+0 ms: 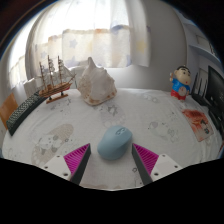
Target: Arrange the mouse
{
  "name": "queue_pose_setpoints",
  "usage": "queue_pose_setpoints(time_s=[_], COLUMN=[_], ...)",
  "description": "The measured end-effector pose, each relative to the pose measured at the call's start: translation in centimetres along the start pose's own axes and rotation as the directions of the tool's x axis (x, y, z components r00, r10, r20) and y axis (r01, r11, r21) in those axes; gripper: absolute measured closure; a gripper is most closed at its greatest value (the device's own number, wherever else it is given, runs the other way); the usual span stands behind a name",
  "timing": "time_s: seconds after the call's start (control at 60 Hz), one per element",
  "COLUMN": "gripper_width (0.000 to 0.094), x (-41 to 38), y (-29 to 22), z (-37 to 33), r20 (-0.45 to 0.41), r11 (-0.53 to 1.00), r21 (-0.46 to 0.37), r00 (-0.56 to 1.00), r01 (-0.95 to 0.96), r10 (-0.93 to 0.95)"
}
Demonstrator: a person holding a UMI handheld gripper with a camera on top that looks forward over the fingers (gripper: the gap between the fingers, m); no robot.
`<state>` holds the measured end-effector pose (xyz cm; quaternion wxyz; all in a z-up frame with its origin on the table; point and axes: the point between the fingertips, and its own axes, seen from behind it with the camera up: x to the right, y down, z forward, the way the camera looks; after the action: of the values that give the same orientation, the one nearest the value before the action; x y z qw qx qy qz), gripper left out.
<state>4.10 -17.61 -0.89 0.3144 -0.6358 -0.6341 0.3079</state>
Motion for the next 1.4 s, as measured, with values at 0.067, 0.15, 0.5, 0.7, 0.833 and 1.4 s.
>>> queue_pose_setpoints(time_s=[0.067,0.15,0.5,0.7,0.833,1.4], gripper_width=[0.0081,0.0085,0.0451,0.0552,0.0553,0.0548], x=[-0.2,-0.5,-3.2,-4.4,-1.4,42.9], y=[-0.6,-1.6,-3.3,-4.2,-9.6,-13.1], z=[1.3,2.5,4.9,4.2,0.7,2.8], r20=[0.005,0.012,0.101,0.21,0.183,-0.092], r11=[1.0,1.0,0.998,0.991,0.995,0.999], r21=[-0.002,0.006,0.002,-0.017,0.039,0.034], r00=[1.0,1.0,0.993,0.969,0.979,0.995], r01=[-0.005,-0.002,0.068,0.136,0.089,-0.019], r10=[0.005,0.002,-0.068,-0.129,-0.095,0.022])
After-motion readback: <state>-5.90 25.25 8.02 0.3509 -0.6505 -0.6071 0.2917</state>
